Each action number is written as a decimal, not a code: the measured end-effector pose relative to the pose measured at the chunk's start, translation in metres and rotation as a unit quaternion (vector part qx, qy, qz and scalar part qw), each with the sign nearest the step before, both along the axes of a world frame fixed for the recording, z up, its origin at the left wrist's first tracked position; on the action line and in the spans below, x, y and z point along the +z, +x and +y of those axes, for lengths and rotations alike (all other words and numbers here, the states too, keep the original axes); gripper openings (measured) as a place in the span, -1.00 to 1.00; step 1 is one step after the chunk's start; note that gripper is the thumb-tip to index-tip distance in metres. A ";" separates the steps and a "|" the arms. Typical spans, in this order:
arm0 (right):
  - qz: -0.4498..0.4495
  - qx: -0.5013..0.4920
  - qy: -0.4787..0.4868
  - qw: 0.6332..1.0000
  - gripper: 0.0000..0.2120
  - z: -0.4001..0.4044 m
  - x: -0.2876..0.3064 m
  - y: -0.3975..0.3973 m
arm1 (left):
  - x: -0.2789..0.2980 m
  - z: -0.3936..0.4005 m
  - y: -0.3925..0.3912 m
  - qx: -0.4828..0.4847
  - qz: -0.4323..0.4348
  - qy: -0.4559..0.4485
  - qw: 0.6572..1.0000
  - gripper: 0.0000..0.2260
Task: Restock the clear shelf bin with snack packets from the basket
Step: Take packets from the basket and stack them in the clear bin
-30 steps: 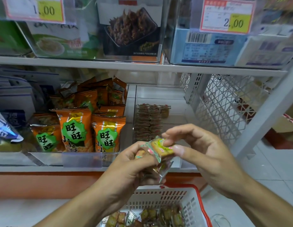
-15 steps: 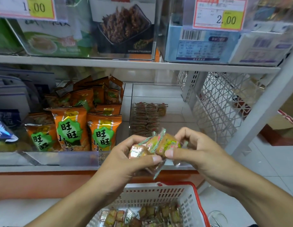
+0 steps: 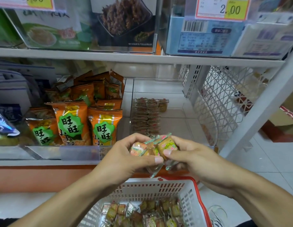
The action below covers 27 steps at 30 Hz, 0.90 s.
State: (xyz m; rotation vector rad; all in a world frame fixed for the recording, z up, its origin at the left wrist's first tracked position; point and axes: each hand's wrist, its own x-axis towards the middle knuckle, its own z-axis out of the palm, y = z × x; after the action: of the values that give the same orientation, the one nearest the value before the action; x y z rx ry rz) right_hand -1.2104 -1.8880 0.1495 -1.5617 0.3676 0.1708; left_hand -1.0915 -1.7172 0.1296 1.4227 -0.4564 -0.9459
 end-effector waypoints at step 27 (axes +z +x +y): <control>-0.010 -0.024 0.101 0.995 -0.52 -0.049 0.020 0.027 | -0.003 -0.016 0.005 0.074 -0.082 -0.057 0.992 -0.55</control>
State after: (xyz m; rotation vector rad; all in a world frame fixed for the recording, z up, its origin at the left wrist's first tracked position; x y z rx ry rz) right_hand -1.1832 -1.9374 0.1690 -1.3532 0.3610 0.1505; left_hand -1.0863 -1.7336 0.1269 1.4148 -0.5110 -0.6778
